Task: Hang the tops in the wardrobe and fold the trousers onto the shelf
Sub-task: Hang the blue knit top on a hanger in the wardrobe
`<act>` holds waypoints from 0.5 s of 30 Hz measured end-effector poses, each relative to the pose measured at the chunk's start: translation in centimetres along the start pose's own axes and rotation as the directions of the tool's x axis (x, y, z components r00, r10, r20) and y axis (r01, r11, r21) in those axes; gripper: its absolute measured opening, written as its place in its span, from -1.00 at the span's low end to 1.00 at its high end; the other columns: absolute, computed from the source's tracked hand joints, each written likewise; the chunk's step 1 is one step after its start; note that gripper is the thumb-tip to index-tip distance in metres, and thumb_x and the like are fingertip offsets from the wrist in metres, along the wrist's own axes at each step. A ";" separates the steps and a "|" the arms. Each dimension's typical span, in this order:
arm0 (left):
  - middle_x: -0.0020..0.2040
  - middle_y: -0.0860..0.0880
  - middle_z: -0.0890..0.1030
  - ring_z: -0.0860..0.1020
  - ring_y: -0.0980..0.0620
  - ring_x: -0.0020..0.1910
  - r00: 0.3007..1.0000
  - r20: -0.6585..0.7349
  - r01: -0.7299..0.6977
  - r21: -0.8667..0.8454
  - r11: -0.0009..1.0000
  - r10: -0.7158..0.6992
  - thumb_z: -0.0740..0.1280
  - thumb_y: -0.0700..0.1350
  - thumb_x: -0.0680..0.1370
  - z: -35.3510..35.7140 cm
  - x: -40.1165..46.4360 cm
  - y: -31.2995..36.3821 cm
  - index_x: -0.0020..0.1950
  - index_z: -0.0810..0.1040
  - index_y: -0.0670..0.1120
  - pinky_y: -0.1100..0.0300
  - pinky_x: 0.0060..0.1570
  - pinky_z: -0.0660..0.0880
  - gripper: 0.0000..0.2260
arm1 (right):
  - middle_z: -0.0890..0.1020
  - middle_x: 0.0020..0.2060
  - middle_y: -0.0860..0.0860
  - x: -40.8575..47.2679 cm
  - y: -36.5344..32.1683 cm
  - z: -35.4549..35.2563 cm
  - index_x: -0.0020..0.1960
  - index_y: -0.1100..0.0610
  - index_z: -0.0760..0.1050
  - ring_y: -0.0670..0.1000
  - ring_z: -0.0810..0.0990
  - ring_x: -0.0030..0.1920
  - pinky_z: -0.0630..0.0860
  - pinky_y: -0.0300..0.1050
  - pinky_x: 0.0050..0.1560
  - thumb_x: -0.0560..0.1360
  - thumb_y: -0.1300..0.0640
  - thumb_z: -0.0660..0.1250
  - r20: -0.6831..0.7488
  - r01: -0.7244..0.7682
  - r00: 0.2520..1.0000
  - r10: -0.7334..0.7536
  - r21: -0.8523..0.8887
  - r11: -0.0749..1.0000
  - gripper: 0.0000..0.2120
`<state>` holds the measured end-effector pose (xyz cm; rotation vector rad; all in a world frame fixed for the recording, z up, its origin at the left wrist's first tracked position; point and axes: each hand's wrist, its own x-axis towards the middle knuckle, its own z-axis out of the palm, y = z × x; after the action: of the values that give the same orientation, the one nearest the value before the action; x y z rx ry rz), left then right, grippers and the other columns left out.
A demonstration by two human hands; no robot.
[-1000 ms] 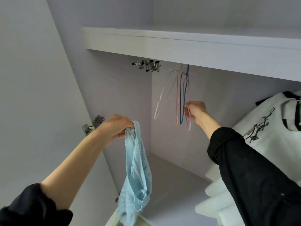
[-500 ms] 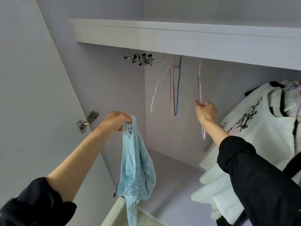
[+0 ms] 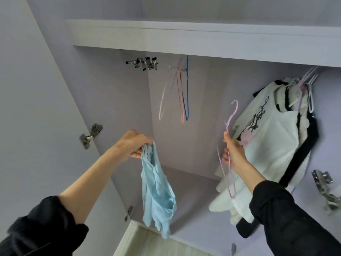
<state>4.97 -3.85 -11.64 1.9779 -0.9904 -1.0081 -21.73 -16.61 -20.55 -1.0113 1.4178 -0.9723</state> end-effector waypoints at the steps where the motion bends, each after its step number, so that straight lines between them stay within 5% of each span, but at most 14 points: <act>1: -0.39 -0.06 0.62 0.60 0.08 -0.44 1.000 0.016 0.014 0.005 1.000 -0.014 0.30 -0.25 0.48 0.1 -0.1 -0.1 -0.17 0.57 -0.20 0.27 -0.43 0.53 -0.93 | 0.28 -0.45 0.00 -0.1 0.6 -0.2 -0.10 0.11 0.45 -0.04 0.24 -0.48 0.27 -0.20 -0.52 0.48 -0.26 0.26 -0.034 -0.054 0.998 0.052 -0.076 0.996 -0.59; 4: -0.38 -0.06 0.62 0.60 0.08 -0.44 0.998 0.048 0.038 0.010 0.999 -0.038 0.32 -0.24 0.47 0.2 -0.4 -0.7 -0.15 0.59 -0.20 0.26 -0.42 0.55 -0.93 | 0.32 -0.46 0.03 -1.4 2.7 -0.6 -0.31 0.16 0.37 0.00 0.27 -0.47 0.26 -0.13 -0.42 0.42 -0.35 0.25 -0.122 -0.081 0.991 0.054 -0.226 0.971 -0.45; 8: -0.40 -0.06 0.61 0.59 0.09 -0.49 0.998 0.049 0.041 0.010 0.999 -0.042 0.32 -0.24 0.47 0.2 -0.6 -0.9 -0.12 0.59 -0.23 0.28 -0.46 0.53 -0.92 | 0.32 -0.52 0.04 -3.2 3.2 -1.1 -0.46 0.14 0.17 0.03 0.30 -0.43 0.32 -0.09 -0.25 0.46 -0.33 0.22 -0.238 0.152 0.955 -0.176 -0.116 0.982 -0.39; 11: -0.34 -0.08 0.60 0.58 0.07 -0.45 0.998 0.062 0.022 0.019 1.000 -0.023 0.32 -0.23 0.47 0.5 -0.8 -0.8 -0.10 0.59 -0.24 0.28 -0.44 0.53 -0.90 | 0.41 -0.55 0.04 -3.7 1.8 -1.2 -0.50 0.15 0.28 0.03 0.38 -0.46 0.37 -0.14 -0.29 0.53 -0.26 0.16 -0.237 0.217 0.948 -0.210 0.000 0.976 -0.40; 15: -0.28 -0.08 0.59 0.56 0.05 -0.36 0.998 0.066 0.016 0.028 0.999 -0.017 0.35 -0.18 0.48 0.6 -1.0 -0.6 -0.07 0.58 -0.22 0.28 -0.41 0.50 -0.89 | 0.41 -0.48 0.06 -2.7 1.9 -1.6 -0.33 0.16 0.44 0.00 0.34 -0.47 0.34 -0.25 -0.43 0.64 -0.09 0.03 -0.176 0.114 0.979 -0.102 0.058 0.992 -0.50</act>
<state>4.25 -2.88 -12.08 1.9894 -1.0301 -1.0804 -23.29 -13.42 -21.42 -0.9807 1.4731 -1.2050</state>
